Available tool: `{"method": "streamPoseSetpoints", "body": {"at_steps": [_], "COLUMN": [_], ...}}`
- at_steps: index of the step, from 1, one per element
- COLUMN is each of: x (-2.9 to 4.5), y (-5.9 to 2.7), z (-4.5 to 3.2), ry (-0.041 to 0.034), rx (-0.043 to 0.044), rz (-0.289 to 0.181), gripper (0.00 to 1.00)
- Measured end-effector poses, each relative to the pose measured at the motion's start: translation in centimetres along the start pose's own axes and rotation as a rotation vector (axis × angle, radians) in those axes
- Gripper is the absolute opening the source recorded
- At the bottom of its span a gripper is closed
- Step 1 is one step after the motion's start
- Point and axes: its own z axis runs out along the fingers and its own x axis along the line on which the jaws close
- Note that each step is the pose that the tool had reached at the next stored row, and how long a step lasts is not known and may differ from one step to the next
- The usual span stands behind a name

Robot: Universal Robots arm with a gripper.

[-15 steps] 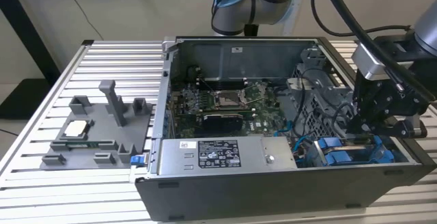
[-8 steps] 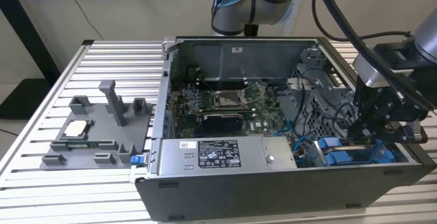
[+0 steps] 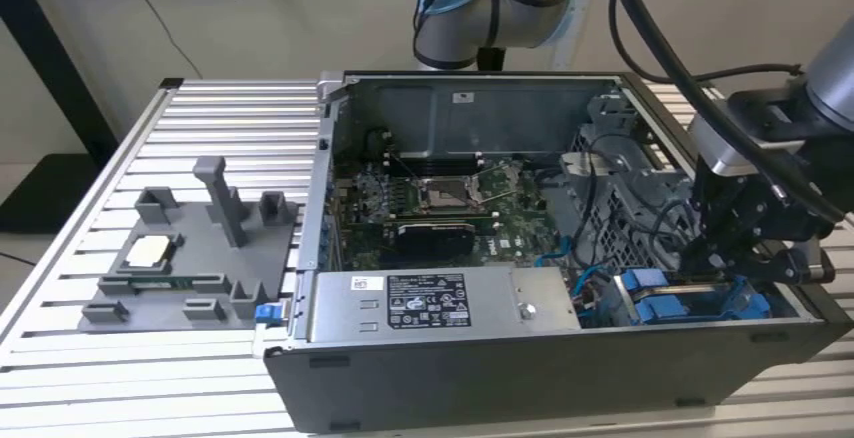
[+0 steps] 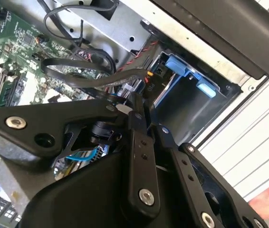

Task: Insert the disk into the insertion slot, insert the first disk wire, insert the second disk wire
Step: 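Insert the second disk wire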

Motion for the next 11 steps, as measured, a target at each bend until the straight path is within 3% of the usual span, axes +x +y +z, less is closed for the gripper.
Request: {"method": "streamPoseSetpoints", "body": {"at_steps": [11], "x": [0.02], "y": [0.01], "z": [0.14], "ry": [0.0056], "rx": [0.0127], "rz": [0.008], "gripper": [0.16]}}
